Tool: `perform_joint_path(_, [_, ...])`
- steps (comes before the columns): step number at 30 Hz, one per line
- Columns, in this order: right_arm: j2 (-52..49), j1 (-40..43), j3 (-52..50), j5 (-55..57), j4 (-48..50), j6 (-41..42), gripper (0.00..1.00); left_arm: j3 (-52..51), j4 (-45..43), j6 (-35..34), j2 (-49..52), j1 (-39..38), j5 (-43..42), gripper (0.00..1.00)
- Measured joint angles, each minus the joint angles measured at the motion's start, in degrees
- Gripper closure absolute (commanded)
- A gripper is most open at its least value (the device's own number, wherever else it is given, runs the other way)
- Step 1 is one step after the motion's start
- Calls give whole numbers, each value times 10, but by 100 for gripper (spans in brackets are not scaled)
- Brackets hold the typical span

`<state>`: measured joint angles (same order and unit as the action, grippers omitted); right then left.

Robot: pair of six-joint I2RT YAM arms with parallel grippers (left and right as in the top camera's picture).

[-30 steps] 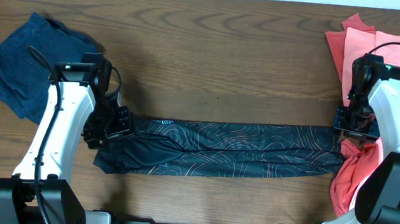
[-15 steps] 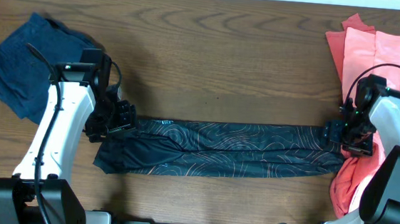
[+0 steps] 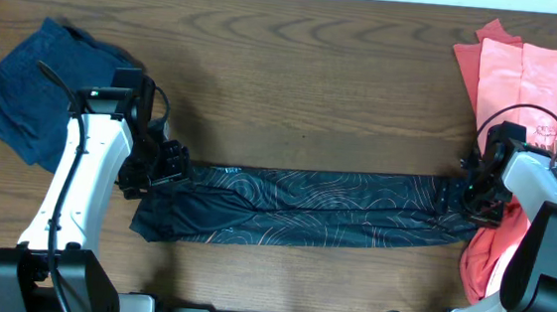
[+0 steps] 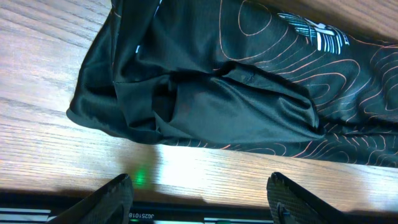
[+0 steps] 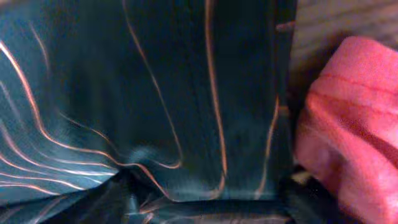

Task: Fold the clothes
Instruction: 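Grasp the strip's left and right ends with both grippers, then fold the strip's right end leftward to the middle with the right gripper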

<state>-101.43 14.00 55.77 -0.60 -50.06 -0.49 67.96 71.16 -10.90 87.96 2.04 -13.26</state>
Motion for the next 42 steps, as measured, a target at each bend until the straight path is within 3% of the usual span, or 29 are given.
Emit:
perform_joint_path(4, [1,0,-2,-14,2,-2,97,0,0,0,0,0,0,30])
perform_joint_path(5, [1,0,-2,-19,2,-2,99,0,0,0,0,0,0,30])
perform_joint_path(16, [3,0,1,-22,-7,0,99,0,2,0,0,0,0,30])
perform_joint_path(25, [-1,-36,90,-10,-146,11,99,0,-10,0,0,0,0,29])
perform_joint_path(35, [-1,-247,130,-60,-177,82,99,0,-12,0,0,0,1,29])
perform_joint_path(42, [-1,-421,130,-99,-114,174,99,0,-12,0,0,0,2,29])
